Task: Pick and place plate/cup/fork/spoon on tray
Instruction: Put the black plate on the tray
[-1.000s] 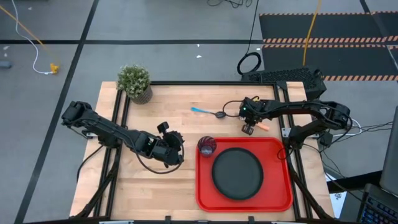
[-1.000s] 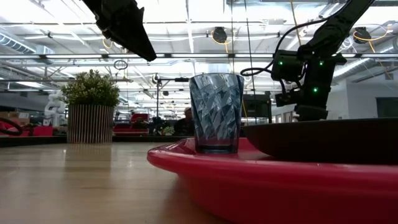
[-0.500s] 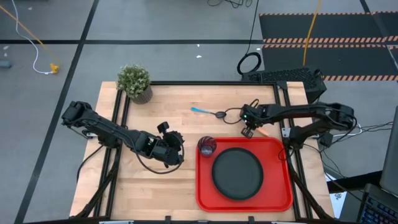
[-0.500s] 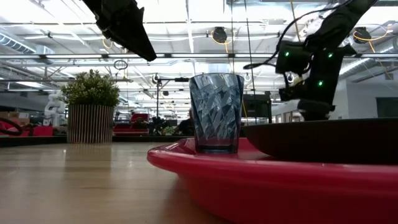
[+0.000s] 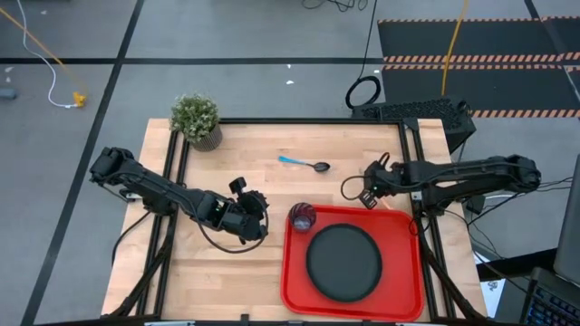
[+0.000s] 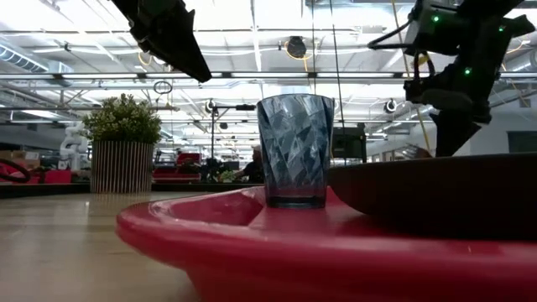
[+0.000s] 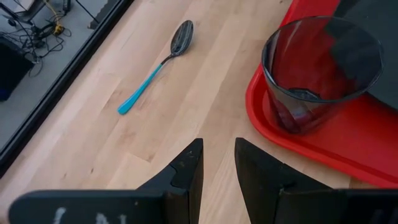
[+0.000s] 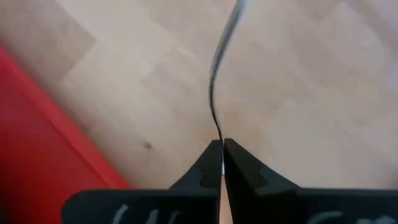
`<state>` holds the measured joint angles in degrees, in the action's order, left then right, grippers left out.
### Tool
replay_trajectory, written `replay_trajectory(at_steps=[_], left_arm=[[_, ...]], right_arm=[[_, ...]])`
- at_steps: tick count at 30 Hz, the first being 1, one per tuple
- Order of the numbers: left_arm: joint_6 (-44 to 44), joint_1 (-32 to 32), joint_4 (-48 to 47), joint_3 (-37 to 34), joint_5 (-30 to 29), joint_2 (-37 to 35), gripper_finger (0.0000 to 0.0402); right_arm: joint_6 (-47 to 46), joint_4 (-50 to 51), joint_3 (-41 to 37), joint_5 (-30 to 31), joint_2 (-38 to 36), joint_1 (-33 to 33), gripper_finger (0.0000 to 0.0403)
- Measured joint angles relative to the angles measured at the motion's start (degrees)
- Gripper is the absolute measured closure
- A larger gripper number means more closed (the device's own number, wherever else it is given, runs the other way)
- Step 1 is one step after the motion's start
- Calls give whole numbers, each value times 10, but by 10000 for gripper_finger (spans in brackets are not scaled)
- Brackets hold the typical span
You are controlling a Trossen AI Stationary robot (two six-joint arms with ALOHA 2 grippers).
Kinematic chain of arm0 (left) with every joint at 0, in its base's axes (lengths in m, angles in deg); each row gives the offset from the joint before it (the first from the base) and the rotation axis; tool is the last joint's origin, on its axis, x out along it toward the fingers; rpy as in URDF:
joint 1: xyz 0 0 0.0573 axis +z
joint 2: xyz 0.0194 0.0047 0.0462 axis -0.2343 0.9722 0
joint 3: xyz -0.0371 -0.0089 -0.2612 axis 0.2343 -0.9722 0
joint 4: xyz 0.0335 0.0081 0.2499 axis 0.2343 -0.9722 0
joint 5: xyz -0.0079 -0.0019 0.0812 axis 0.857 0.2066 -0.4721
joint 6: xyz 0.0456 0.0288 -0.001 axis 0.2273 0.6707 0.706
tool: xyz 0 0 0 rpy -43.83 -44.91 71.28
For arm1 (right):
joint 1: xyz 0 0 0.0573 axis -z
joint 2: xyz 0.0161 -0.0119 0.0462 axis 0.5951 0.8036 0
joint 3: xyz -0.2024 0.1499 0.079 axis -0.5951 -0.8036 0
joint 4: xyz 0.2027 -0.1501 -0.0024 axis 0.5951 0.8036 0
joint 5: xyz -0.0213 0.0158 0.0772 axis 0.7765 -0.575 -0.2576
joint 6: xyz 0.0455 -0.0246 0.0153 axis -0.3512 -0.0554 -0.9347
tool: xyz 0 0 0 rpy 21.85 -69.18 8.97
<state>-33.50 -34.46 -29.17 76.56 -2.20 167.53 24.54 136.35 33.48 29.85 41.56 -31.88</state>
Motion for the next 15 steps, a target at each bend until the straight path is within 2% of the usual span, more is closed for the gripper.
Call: replay_trajectory(at_steps=[8, 15], left_arm=[[0, 0, 7, 0, 0, 0, 307], [35, 0, 65, 0, 0, 0, 307]], right_arm=[[13, 19, 0, 15, -5, 6, 401], [15, 13, 21, 43, -20, -2, 402]])
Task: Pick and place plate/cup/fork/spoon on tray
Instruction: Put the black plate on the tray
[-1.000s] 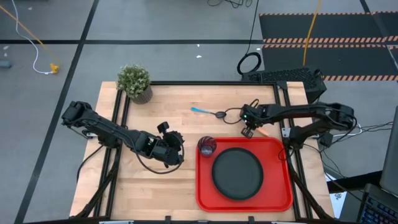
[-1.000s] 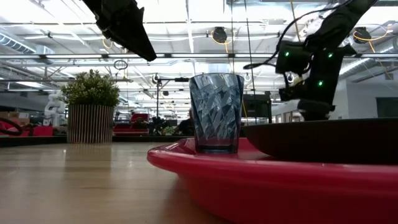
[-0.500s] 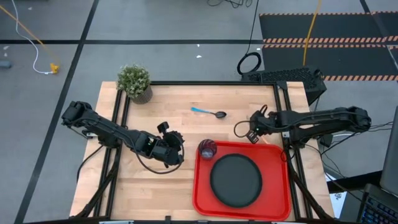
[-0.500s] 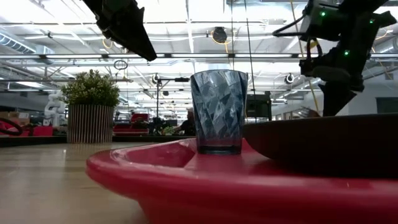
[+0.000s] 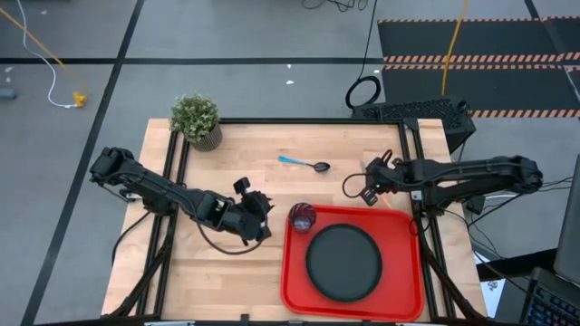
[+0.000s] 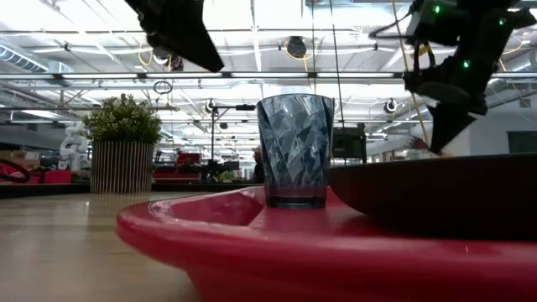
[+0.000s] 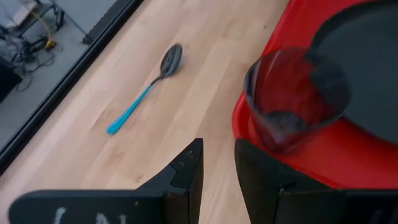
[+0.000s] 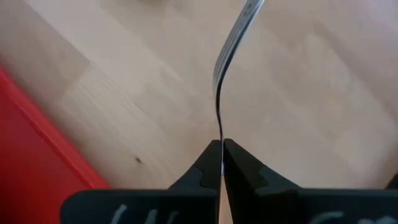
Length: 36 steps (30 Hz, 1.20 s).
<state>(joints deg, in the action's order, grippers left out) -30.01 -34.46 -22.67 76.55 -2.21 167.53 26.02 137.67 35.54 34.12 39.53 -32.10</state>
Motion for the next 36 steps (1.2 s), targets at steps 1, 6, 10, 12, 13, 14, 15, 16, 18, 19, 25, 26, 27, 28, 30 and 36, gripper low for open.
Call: replay_trajectory(at_steps=[1, 6, 10, 12, 13, 14, 15, 16, 18, 19, 25, 26, 27, 28, 30, 36], left_arm=[[6, 0, 12, 0, 0, 0, 307], [32, 9, 76, 0, 0, 0, 307], [62, 14, 131, 0, 0, 8, 307], [91, 12, 155, 0, 0, 19, 307], [105, 9, 172, 0, 0, 26, 307], [118, 7, 187, 0, 0, 34, 305], [131, 5, 204, 0, 0, 43, 302], [141, 4, 226, 0, 1, 52, 295], [166, 1, 272, 0, 1, 70, 275], [178, 1, 300, 0, 1, 78, 263], [238, 0, 467, 0, -5, 128, 179], [248, 0, 491, 0, -5, 136, 166], [257, -1, 514, 0, -5, 145, 156], [265, -2, 535, 0, -5, 154, 146], [281, -2, 579, 0, -5, 170, 132], [305, -2, 662, 0, -5, 200, 129]], right_arm=[[3, -2, 8, 8, -4, -4, 402], [31, -62, 44, 48, -29, -34, 403], [65, -180, 48, 65, -54, -76, 403], [83, -244, 48, 80, -60, -105, 403], [94, -279, 48, 89, -61, -122, 403], [105, -311, 48, 97, -60, -139, 403], [117, -343, 48, 107, -60, -157, 403], [132, -376, 48, 115, -55, -174, 403], [159, -437, 48, 140, -44, -208, 403], [173, -459, 48, 152, -37, -225, 403], [247, -598, 48, 212, 16, -314, 403], [261, -622, 48, 219, 26, -324, 403], [280, -652, 48, 227, 34, -332, 403], [301, -680, 48, 226, 42, -338, 403], [328, -729, 48, 227, 54, -346, 403], [377, -792, 48, 231, 89, -354, 403]])
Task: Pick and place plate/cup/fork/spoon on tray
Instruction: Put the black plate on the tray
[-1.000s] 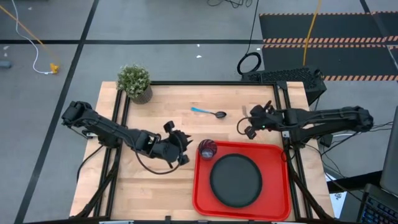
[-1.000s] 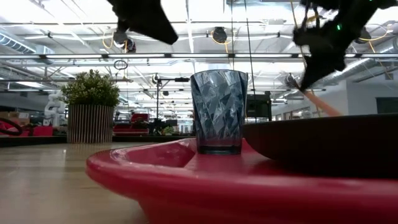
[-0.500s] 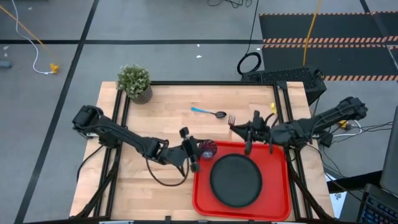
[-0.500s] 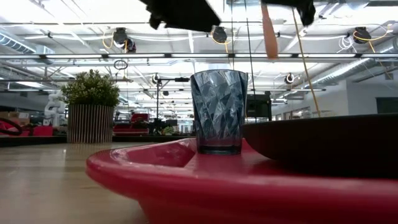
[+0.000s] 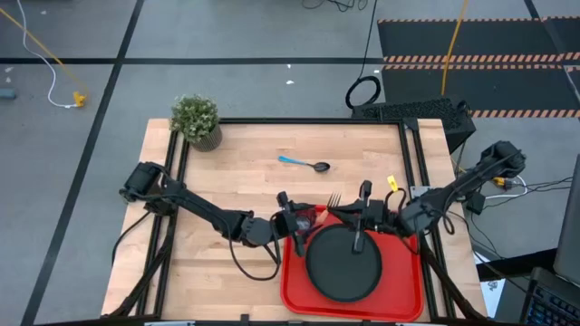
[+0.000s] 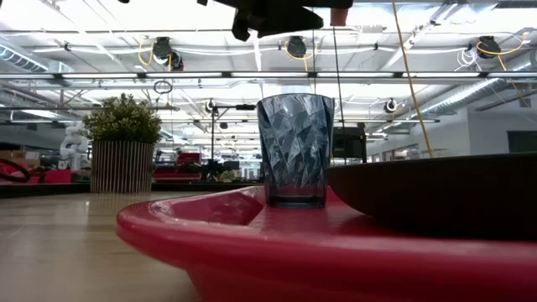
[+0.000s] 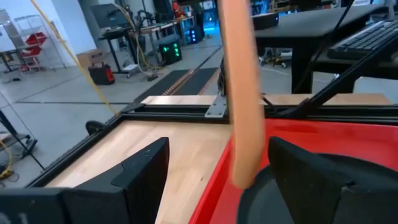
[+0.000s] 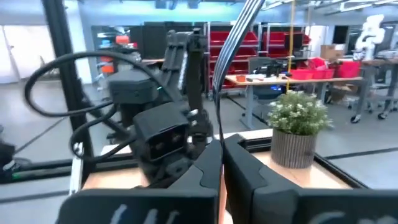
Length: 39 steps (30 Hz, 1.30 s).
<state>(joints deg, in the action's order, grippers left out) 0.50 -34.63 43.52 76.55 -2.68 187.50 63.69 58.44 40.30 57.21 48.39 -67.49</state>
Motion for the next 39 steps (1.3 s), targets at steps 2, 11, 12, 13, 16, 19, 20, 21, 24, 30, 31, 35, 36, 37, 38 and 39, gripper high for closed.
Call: replay_trajectory(at_steps=[2, 11, 12, 13, 16, 19, 20, 21, 24, 30, 31, 35, 36, 37, 38, 39], left_arm=[[0, 0, 1, 0, 4, 0, 135], [-19, 6, -4, 0, 12, 0, 176], [-24, 9, -8, 0, 18, 0, 181], [-27, 10, -12, 0, 24, 0, 187], [-31, 12, -17, 0, 35, 0, 216], [-31, 11, -22, 0, 36, 0, 263], [-31, 11, -26, 0, 37, 0, 281], [-31, 11, -30, 0, 37, 0, 301], [-29, 10, -30, 1, 45, 0, 361], [-47, 6, -98, 0, 88, -41, 362], [-54, 6, -116, 0, 103, -52, 362], [-70, 4, -161, 0, 190, -91, 362], [-70, 3, -166, 1, 211, -98, 362], [-69, 2, -169, 1, 233, -101, 362], [-68, 0, -172, 1, 253, -102, 362], [-64, -1, -173, 1, 275, -101, 362]], right_arm=[[8, -11, 0, 17, 9, 1, 403], [28, -95, 0, 39, 59, 4, 403], [35, -110, 0, 39, 68, 4, 403], [42, -125, 0, 40, 76, 4, 403], [64, -167, 0, 40, 94, 4, 403], [76, -178, 0, 43, 97, 4, 403], [76, -177, 0, 43, 97, 5, 403], [79, -177, 0, 43, 96, 5, 403], [85, -167, 0, 44, 88, 5, 403], [85, -99, 0, 23, 57, -1, 402], [85, -87, 1, 15, 51, -3, 402], [76, -38, 0, -62, 26, -6, 384], [71, -25, 0, -85, 23, -6, 376], [68, -17, -1, -109, 21, -6, 367], [67, -13, -1, -134, 19, -4, 357], [66, -11, -1, -159, 18, -3, 346]])
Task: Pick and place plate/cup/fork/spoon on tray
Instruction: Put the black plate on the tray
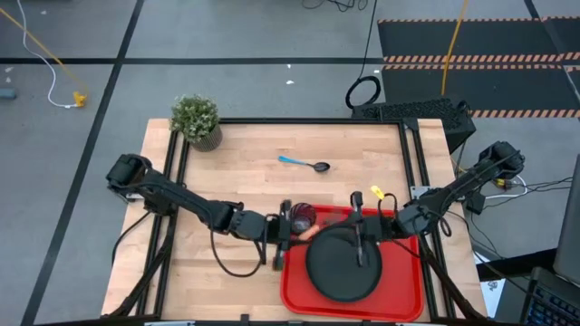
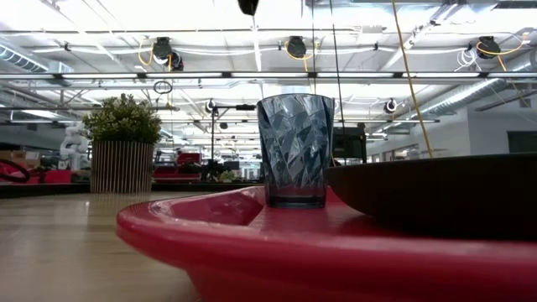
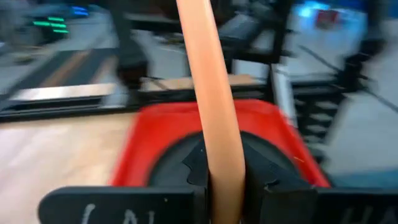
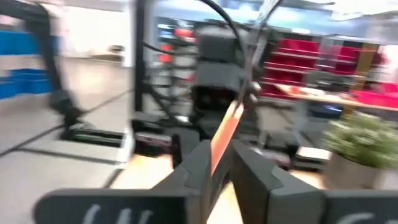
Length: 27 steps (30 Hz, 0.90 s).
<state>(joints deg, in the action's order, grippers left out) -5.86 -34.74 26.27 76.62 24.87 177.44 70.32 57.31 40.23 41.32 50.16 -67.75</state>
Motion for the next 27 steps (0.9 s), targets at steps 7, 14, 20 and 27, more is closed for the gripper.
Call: replay_trajectory(at_steps=[7, 14, 20, 27], left_arm=[[44, -2, 38, 0, 164, 7, 362], [71, 2, 104, 0, 281, 55, 362], [67, 18, 123, -1, 325, 71, 362], [65, 25, 120, -1, 367, 86, 362]], right_arm=[[2, -17, 0, -137, 15, 9, 272], [23, -103, 0, -185, 68, 15, 221], [21, -183, 0, -252, 116, 29, 205], [18, -237, 0, -299, 156, 45, 210]])
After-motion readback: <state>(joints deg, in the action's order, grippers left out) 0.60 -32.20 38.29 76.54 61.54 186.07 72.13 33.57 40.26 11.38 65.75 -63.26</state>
